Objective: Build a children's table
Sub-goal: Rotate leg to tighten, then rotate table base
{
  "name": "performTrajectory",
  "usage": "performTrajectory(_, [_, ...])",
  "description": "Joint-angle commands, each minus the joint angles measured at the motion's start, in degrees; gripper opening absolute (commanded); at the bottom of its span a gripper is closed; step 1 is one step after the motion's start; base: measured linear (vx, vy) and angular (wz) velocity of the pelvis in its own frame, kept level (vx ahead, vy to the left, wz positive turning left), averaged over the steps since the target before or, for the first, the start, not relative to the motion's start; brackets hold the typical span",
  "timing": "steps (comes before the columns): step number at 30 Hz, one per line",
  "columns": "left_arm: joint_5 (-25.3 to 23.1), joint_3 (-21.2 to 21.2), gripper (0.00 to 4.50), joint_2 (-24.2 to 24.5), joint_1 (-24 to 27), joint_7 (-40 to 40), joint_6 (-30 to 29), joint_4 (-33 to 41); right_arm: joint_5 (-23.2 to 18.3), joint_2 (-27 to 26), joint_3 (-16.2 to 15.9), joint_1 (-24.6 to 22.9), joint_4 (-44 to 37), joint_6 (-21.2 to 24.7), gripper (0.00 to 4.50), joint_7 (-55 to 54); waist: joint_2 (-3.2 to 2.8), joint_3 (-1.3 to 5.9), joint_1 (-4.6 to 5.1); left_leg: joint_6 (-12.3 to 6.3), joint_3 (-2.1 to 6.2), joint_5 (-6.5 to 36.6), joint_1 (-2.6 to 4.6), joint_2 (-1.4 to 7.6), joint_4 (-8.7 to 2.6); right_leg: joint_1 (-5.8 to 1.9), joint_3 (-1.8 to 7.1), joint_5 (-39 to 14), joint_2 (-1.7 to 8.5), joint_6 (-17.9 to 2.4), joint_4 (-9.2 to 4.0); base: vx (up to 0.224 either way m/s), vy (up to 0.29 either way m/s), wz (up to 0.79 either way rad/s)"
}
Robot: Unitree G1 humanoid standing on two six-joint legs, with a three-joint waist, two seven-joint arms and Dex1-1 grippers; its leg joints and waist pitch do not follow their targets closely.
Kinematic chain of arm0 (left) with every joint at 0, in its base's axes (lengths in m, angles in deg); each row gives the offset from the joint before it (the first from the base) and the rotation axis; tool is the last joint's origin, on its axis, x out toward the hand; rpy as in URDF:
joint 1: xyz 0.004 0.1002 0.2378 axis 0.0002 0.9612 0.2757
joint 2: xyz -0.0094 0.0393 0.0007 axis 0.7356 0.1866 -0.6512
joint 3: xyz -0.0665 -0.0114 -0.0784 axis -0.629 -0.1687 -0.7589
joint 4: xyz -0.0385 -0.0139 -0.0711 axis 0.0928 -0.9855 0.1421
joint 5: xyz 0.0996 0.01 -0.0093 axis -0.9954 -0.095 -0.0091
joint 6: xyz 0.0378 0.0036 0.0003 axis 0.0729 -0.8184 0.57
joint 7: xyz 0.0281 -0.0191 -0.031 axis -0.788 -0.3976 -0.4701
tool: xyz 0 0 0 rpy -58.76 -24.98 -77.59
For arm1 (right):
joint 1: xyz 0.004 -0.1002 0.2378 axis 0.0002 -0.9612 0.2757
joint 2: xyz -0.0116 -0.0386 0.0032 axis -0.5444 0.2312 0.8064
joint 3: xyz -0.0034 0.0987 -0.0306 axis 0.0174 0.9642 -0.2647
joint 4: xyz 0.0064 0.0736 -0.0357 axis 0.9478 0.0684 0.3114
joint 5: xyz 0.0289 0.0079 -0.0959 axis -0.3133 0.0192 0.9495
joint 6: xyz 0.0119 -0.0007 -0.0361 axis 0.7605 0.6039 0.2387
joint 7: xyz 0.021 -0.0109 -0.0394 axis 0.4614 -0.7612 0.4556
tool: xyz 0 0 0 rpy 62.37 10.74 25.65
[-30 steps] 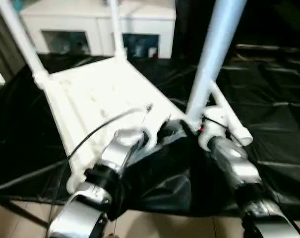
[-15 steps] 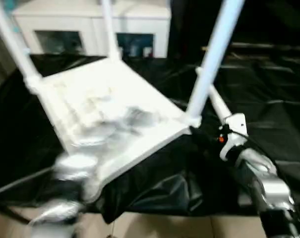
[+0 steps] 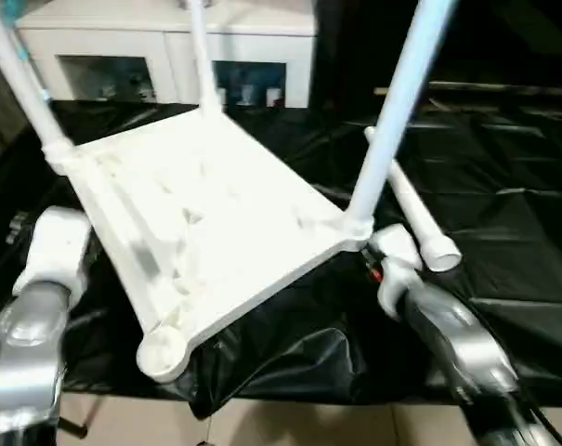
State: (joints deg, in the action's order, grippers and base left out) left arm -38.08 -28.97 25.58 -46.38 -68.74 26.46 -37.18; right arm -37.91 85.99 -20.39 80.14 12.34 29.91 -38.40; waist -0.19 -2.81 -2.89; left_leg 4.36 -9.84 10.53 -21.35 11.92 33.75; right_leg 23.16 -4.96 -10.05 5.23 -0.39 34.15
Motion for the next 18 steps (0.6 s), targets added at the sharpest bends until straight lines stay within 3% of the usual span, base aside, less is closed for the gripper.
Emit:
performTrajectory(1, [0.34, 1.26, 2.81, -0.19, 0.22, 1.71, -2.14, 2.17, 0.61, -0.91, -0.34, 1.55, 2.75, -1.52, 3.87, -0.84, -0.88, 3.12, -0.12, 0.09, 0.16, 17.98, 1.04, 1.15, -4.54, -1.62, 2.56, -16.71, 2.19, -9.35, -4.52, 0.0, 0.0, 0.0])
performTrajectory(3, [2.92, 3.79, 3.1, -0.4, 1.02, 5.77, -5.69, 3.89, 1.0, -2.15, 0.42, 4.57, 7.35, -2.84, 3.87, -2.1, -0.69, 3.33, -0.27, 0.38, 0.29, 17.35, 0.84, 1.19, -4.65, -1.92, 2.61, -14.77, 2.45, -9.83, -4.05, 0.0, 0.0, 0.0])
performTrajectory(8, [6.95, 7.63, 3.1, 0.05, 1.72, 10.95, -8.58, 6.8, 1.38, -3.46, 1.83, 8.8, 14.53, -4.99, 3.87, -5.11, -0.64, 3.23, -0.15, 0.64, 0.25, 17.88, 0.75, 1.03, -4.63, -1.99, 2.61, -15.33, 2.46, -10.12, -4.04, 0.0, 0.0, 0.0])
performTrajectory(10, [9.2, 10.58, 3.1, 0.19, 1.35, 14.86, -11.82, 9.28, 0.71, -4.35, 3.49, 11.39, 18.52, -5.99, 3.87, -7.45, -0.76, 3.35, -0.3, 0.62, 0.13, 16.53, 0.92, 1.03, -4.52, -1.95, 2.63, -13.21, 2.3, -10.55, -3.73, 0.0, 0.0, 0.0])
performTrajectory(17, [11.71, 14.33, 3.1, -1.22, 0.61, 19.58, -9.88, 8.26, 0.77, -4.38, 3.69, 11.67, 17.73, -6.27, 3.87, -7.28, -0.22, 3.51, -0.43, -0.38, -0.11, 12.82, 0.63, 0.94, -4.28, -2.42, 2.66, -9.76, 2.23, -11.01, -3.36, 0.0, 0.0, 0.0])
performTrajectory(18, [12.0, 15.16, 3.1, -1.72, -0.23, 20.09, -6.14, 5.87, -0.37, -4.49, 4.76, 11.78, 17.57, -5.99, 3.87, -6.89, 0.12, 3.47, -0.35, -0.64, -0.23, 13.03, 0.59, 0.85, -4.25, -2.45, 2.69, -10.59, 2.25, -10.67, -3.56, 0.0, 0.0, 0.0])
